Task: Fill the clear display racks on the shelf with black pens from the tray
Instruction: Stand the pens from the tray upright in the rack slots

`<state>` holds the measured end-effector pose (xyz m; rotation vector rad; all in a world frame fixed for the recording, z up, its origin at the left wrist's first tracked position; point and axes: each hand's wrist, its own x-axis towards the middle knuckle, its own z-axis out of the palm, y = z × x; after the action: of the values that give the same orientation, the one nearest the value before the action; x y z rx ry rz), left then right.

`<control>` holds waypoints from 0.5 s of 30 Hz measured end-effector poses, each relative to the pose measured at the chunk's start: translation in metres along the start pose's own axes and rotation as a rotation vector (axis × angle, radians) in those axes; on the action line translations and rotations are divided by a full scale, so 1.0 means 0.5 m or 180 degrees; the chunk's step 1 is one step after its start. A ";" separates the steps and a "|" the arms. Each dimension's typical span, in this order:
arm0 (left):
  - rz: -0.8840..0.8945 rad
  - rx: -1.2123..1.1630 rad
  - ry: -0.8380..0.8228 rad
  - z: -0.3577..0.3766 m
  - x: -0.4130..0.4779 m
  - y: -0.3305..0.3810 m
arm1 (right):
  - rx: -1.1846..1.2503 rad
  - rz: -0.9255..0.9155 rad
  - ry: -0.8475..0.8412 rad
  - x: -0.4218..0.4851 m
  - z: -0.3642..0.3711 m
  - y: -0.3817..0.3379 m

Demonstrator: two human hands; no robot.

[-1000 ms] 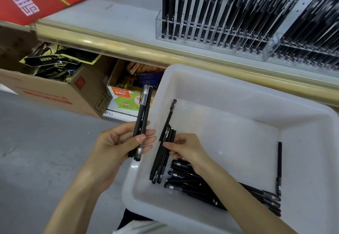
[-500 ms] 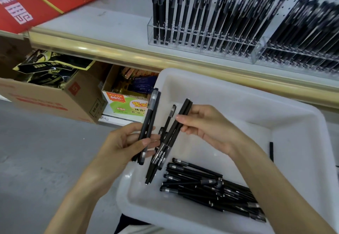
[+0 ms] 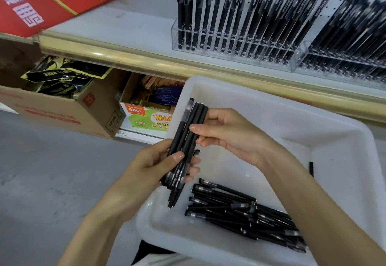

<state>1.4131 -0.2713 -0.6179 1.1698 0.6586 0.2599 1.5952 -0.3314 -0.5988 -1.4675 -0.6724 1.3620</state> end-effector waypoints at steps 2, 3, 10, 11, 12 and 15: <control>0.0023 0.0136 0.0012 0.006 0.002 -0.002 | -0.0034 -0.0013 -0.0016 0.002 0.004 0.002; 0.0027 0.0193 0.0006 0.007 0.003 -0.003 | -0.0038 -0.0016 -0.0020 0.003 0.007 0.004; 0.0252 0.0174 0.0412 -0.048 0.004 0.018 | 0.0237 0.0137 0.0406 0.006 -0.011 0.045; 0.0290 0.0154 0.0498 -0.057 0.002 0.020 | 0.0158 0.0257 0.0535 0.008 -0.018 0.065; 0.0318 0.0136 0.0553 -0.062 0.000 0.021 | 0.0055 0.0409 0.0630 0.010 -0.023 0.090; 0.0309 0.0110 0.0584 -0.064 -0.002 0.012 | -0.0262 0.0819 0.0776 0.022 -0.022 0.169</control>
<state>1.3937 -0.2452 -0.6196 1.2219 0.7700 0.4436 1.5898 -0.3556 -0.6813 -1.7998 -0.3967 1.3286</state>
